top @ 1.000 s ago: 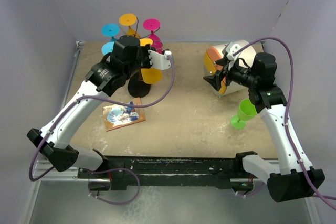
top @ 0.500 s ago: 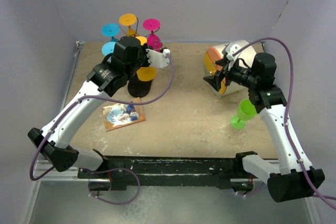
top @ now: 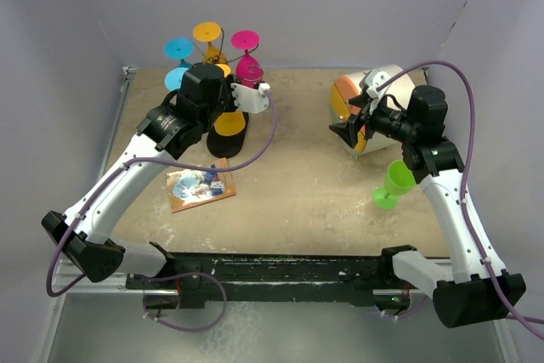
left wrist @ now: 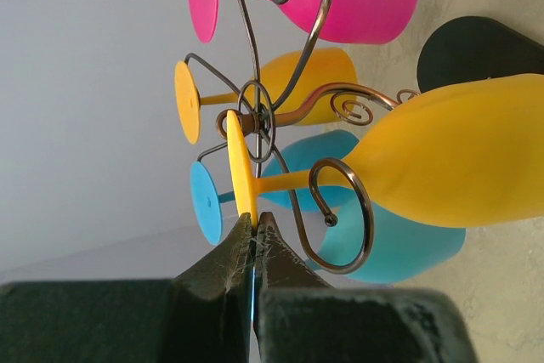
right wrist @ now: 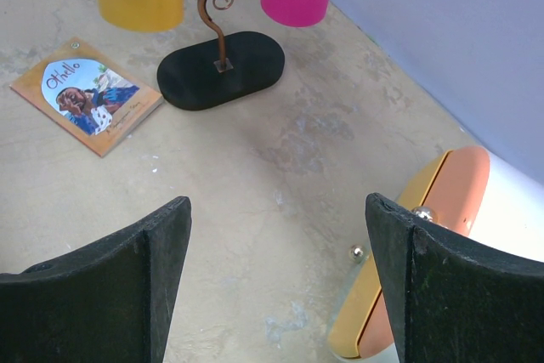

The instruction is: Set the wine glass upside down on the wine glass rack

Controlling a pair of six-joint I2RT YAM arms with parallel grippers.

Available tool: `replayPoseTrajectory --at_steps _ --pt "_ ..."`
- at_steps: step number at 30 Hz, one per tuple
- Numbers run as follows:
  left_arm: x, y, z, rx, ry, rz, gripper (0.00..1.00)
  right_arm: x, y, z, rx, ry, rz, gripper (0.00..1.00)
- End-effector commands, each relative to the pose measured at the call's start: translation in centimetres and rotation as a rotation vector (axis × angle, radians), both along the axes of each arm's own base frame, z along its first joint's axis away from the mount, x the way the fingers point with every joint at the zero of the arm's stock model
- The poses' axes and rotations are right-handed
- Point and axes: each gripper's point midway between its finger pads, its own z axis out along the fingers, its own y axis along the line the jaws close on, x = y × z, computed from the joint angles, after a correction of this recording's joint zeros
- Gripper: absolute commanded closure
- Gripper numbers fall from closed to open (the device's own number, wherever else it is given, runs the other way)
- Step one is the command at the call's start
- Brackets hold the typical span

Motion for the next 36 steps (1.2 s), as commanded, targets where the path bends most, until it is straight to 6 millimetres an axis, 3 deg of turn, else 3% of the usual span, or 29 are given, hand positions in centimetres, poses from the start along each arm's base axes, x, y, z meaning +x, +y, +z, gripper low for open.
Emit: replayPoseTrajectory --at_steps 1,18,36 --pt "-0.7 1.3 2.0 -0.024 -0.055 0.031 1.00 0.1 0.3 0.9 0.005 -0.044 0.024 0.14" --pt "-2.8 2.2 1.5 0.017 -0.037 -0.034 1.00 0.4 0.3 0.6 -0.001 -0.038 0.025 0.14" --pt "-3.9 1.5 0.9 -0.001 -0.010 -0.102 1.00 0.4 0.3 -0.2 -0.010 -0.008 0.030 0.13"
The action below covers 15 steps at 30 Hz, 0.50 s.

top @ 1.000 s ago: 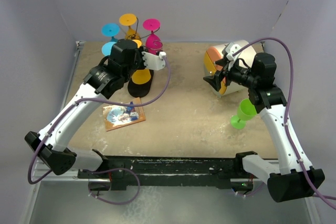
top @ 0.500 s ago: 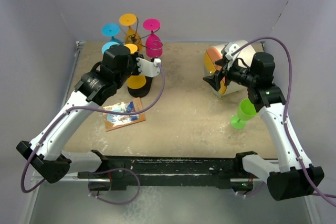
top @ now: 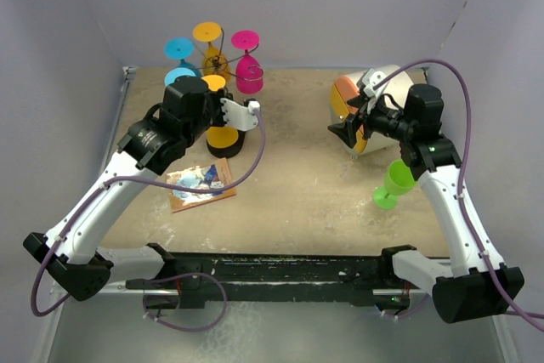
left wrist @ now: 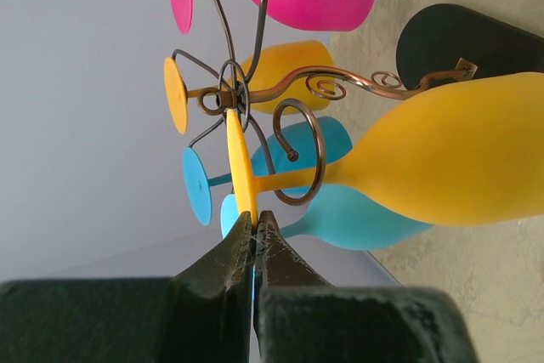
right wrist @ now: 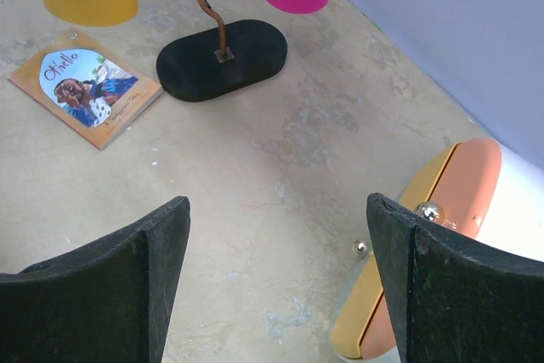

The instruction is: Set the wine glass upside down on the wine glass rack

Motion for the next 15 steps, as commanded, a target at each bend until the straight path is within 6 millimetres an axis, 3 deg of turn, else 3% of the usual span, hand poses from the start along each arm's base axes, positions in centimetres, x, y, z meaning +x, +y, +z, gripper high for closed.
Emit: replayPoseTrajectory --at_steps 1,15 --pt "-0.6 0.2 1.1 -0.034 -0.021 -0.019 1.00 0.0 0.2 0.8 0.002 -0.033 0.028 0.13" --pt "-1.3 -1.2 1.2 -0.105 0.020 -0.079 1.00 0.2 0.2 0.5 0.002 -0.022 0.024 0.13"
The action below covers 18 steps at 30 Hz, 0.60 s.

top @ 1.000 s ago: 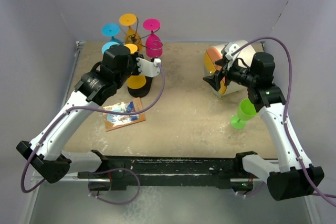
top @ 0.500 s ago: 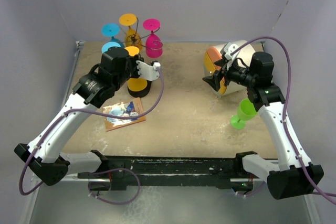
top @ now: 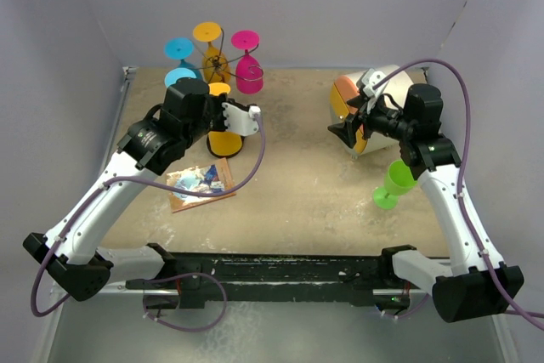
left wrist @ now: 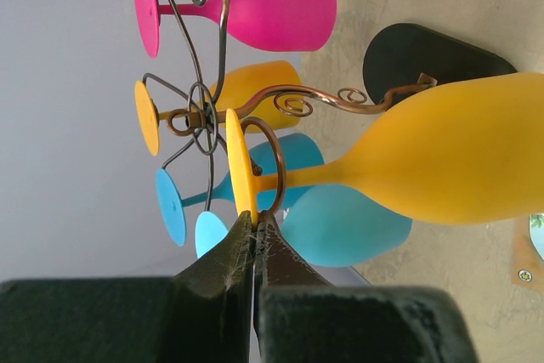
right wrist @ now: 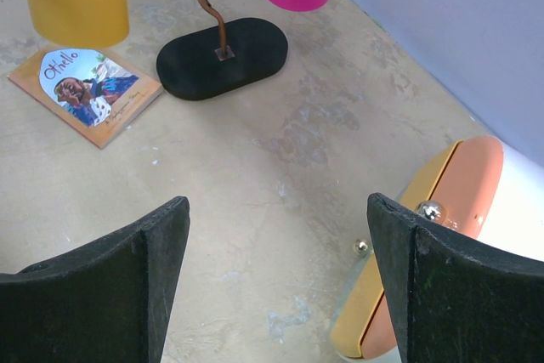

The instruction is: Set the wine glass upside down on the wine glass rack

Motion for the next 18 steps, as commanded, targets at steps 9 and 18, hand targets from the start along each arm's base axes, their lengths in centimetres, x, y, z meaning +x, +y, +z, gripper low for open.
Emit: replayPoseTrajectory --at_steps 9,18 --pt "0.1 -0.8 1.6 -0.075 -0.021 -0.018 0.98 0.0 0.2 0.8 0.003 -0.032 0.023 0.12" --pt "0.5 -1.4 1.3 -0.087 -0.016 -0.017 0.97 0.0 0.2 0.7 0.002 -0.028 0.024 0.12"
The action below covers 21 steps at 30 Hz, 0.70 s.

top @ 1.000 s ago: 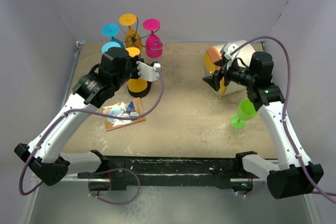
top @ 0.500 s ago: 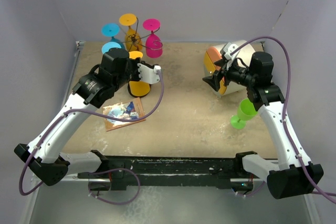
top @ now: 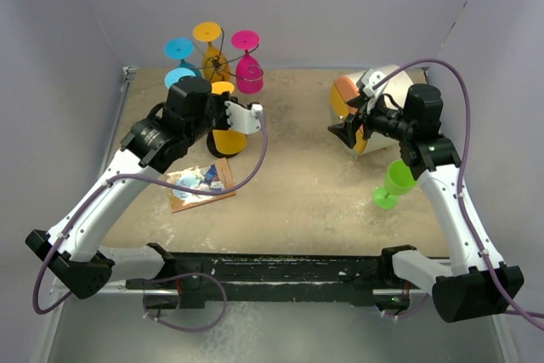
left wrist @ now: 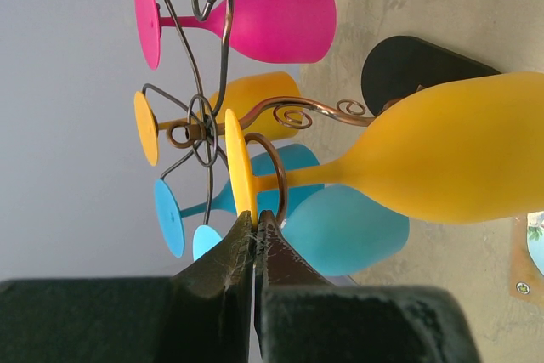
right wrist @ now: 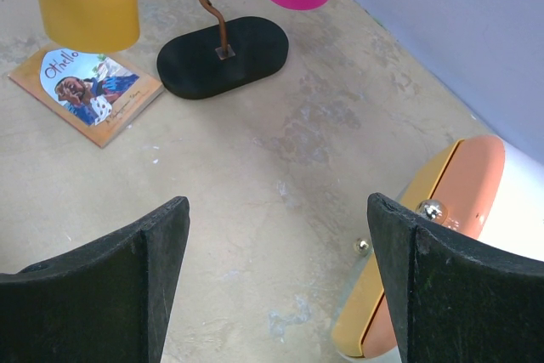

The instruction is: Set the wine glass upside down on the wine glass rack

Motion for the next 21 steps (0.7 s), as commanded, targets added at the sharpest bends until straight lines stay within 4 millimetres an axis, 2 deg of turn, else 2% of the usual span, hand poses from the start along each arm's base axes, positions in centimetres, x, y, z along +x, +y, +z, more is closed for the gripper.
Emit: replayPoseTrajectory --at_steps 1,12,21 --pt "0.22 -0.73 1.46 -0.066 -0.021 -0.004 0.96 0.07 0.17 0.79 0.003 -0.032 0.024 0.12" --pt "0.44 -1.31 0.83 -0.074 -0.004 -0.007 0.84 0.03 0.15 0.84 0.001 -0.034 0.024 0.12" --pt "0.46 -1.36 1.52 -0.100 -0.016 -0.001 0.70 -0.03 0.13 0.82 0.000 -0.034 0.024 0.12"
